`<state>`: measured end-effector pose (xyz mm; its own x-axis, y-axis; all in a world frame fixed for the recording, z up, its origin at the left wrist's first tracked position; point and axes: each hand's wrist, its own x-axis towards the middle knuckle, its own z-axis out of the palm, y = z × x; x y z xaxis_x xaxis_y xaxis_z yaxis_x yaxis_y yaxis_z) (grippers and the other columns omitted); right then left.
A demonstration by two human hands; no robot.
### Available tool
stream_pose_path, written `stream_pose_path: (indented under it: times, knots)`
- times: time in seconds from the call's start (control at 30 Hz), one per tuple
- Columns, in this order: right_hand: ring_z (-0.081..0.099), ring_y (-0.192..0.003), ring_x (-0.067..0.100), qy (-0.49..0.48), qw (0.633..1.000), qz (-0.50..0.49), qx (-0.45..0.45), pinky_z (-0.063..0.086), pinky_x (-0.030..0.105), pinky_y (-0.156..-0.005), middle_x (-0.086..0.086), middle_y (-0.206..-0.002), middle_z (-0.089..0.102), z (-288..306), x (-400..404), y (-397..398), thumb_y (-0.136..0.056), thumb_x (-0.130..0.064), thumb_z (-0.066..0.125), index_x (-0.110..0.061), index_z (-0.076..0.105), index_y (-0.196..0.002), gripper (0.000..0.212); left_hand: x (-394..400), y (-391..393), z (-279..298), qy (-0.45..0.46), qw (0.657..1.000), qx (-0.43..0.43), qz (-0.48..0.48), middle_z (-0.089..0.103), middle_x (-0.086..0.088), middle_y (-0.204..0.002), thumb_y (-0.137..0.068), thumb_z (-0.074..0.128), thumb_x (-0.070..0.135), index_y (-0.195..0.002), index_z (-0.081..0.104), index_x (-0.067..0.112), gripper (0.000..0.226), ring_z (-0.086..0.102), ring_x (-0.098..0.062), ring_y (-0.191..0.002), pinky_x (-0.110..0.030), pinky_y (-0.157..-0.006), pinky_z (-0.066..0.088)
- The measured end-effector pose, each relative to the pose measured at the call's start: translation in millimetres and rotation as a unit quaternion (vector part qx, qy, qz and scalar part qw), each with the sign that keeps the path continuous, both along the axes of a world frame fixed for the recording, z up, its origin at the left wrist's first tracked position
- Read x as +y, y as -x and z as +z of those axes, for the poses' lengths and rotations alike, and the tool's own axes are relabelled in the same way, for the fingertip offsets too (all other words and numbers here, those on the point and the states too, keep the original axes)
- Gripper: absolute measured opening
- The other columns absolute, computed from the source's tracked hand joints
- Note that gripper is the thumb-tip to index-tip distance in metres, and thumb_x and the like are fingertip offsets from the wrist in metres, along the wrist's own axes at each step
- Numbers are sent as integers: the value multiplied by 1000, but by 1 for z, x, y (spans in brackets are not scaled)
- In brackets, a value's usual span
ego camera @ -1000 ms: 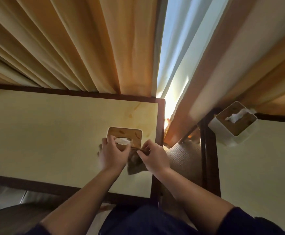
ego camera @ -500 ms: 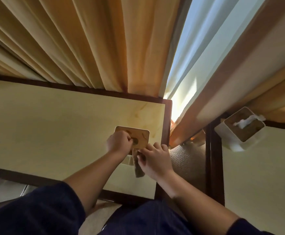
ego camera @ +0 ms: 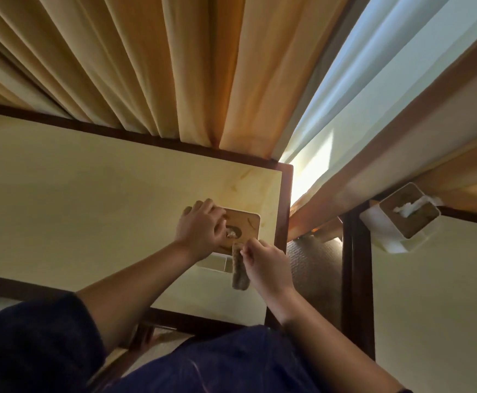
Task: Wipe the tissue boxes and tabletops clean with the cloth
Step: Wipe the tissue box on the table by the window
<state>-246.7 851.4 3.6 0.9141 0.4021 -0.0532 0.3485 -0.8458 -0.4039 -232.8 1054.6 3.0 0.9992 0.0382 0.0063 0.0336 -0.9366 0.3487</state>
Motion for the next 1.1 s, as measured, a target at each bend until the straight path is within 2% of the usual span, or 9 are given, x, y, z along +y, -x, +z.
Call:
stream_pose_path:
  times: [0.07, 0.13, 0.27, 0.4, 0.53, 0.67, 0.73, 0.9, 1.1]
  knots:
    - [66, -82, 17, -1, 1000, 14, 6, 50, 27, -64, -3, -91, 71, 1, 2, 3, -105, -31, 54, -17, 71, -100, 22, 2, 3, -15, -20, 999, 29, -38, 52, -7, -146, -101, 41, 47, -143, 55, 15, 54, 50, -30, -134, -45, -110, 42]
    - [65, -93, 15, -3, 999, 51, 1, 56, 29, -77, -5, -102, 72, 4, 2, 9, -105, -35, 43, -22, 74, -107, 34, 2, 5, -30, -16, 997, 58, -57, 37, -10, -162, -103, 33, 54, -157, 37, 11, 69, 29, -29, -153, -45, -127, 20]
    - [63, -111, 19, 17, 997, 76, 28, 58, 35, -91, -2, -119, 72, 3, 3, 11, -101, -26, 50, -23, 75, -122, 33, 0, 4, -40, 0, 996, 53, -66, 27, -14, -168, -105, 26, 57, -162, 26, 5, 77, 16, -28, -159, -36, -127, -2]
    - [63, -109, 17, 26, 996, 60, 62, 57, 32, -94, -3, -119, 71, 7, 8, 4, -99, -24, 65, -24, 73, -126, 28, 4, 3, -43, 20, 997, 38, -70, 32, -15, -165, -105, 23, 59, -160, 30, 5, 77, 21, -31, -157, -39, -129, 5]
    - [67, -91, 12, 60, 991, 69, 99, 60, 31, -87, -6, -108, 68, 13, 15, -15, -91, -35, 77, -25, 74, -115, 26, 7, 2, -49, 35, 996, 33, -79, 37, -16, -162, -104, 17, 60, -158, 34, 5, 79, 27, -33, -155, -47, -129, 19]
    - [66, -82, 20, 64, 992, 4, 110, 59, 36, -77, -2, -98, 68, 21, 31, -54, -91, -44, 59, -19, 76, -108, 35, 9, 1, -52, 27, 996, 16, -87, 43, -18, -157, -105, 24, 54, -155, 39, 2, 74, 33, -35, -152, -48, -128, 21]
    - [65, -85, 27, 74, 992, -9, 99, 55, 36, -76, 4, -99, 68, 21, 37, -69, -95, -37, 47, -15, 77, -114, 42, 9, 1, -51, 22, 996, 8, -87, 44, -17, -157, -105, 27, 54, -155, 40, 2, 73, 34, -34, -151, -45, -128, 18]
    - [63, -103, 29, 82, 994, -40, 66, 57, 41, -86, 6, -112, 68, 9, 43, -72, -103, -21, 53, -15, 69, -130, 32, 9, 1, -54, 2, 996, -8, -89, 47, -17, -154, -103, 36, 54, -154, 41, 2, 73, 38, -34, -148, -46, -127, 22]
    - [63, -94, 16, 89, 993, -10, 79, 56, 28, -79, -2, -108, 66, 10, 31, -27, -92, -19, 76, -18, 67, -113, 23, 7, 1, -58, 9, 997, -25, -79, 47, -19, -153, -101, 39, 54, -153, 42, 0, 74, 40, -37, -146, -50, -126, 26]
